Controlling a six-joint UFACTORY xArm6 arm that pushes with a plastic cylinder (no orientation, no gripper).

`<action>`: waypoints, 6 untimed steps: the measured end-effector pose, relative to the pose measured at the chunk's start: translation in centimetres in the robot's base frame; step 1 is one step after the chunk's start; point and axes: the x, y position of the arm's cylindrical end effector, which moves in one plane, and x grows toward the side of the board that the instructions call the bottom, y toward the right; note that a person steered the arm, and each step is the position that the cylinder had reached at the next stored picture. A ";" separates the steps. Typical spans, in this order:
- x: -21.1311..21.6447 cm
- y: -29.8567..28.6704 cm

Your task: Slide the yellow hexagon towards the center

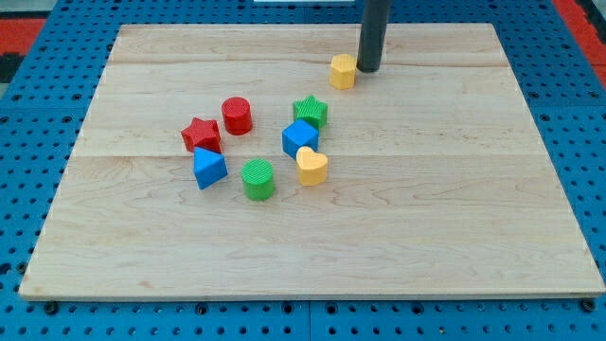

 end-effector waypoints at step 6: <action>0.9 1.2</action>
